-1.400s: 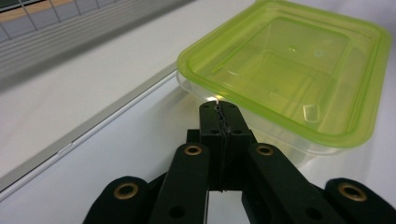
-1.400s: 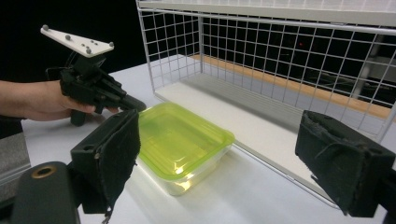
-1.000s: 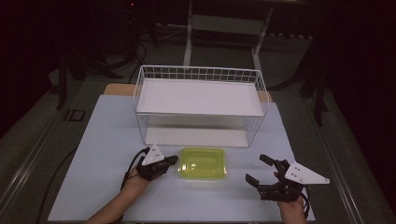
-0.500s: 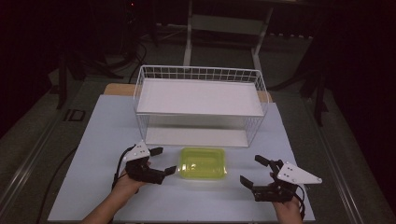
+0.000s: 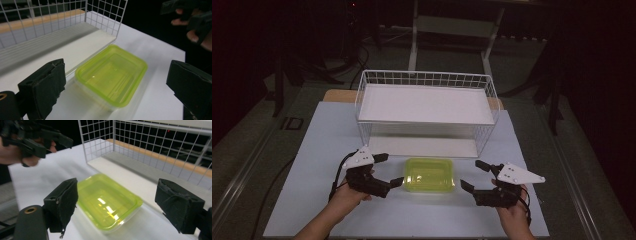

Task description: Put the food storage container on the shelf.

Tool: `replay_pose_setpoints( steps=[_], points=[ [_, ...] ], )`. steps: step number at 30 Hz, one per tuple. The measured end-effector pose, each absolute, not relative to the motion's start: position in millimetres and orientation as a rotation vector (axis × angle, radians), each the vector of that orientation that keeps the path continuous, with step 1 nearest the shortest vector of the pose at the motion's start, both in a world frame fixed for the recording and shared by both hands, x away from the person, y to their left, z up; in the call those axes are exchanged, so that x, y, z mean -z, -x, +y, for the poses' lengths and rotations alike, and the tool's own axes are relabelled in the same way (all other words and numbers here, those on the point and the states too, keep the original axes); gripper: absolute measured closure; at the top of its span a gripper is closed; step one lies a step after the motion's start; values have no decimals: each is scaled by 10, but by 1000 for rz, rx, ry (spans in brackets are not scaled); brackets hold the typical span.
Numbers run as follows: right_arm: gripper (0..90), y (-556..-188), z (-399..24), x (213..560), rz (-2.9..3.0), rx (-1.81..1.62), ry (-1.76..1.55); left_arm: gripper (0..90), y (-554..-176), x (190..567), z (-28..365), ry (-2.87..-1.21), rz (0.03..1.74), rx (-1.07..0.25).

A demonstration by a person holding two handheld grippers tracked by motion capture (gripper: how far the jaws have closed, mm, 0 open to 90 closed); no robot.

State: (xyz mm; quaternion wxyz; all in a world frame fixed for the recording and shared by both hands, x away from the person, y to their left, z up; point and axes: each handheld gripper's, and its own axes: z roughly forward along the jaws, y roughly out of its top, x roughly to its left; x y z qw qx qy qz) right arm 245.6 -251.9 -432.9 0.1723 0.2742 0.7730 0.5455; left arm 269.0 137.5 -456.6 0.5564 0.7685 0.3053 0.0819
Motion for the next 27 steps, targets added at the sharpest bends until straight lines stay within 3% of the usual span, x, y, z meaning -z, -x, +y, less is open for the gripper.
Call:
replay_pose_setpoints(
  steps=[7,16,27],
  points=[
    [114,-2642,-2315,4354,2216,-1506,-793,30,-2850,4555,1213,-1845,770,-147],
    [115,-2839,-2121,4535,2232,-1435,-843,54,-3013,4659,1071,-1895,845,-150],
    [220,-2988,-2059,4779,2306,-1327,-929,149,-3129,4898,1069,-1922,1006,-127]
  ],
)
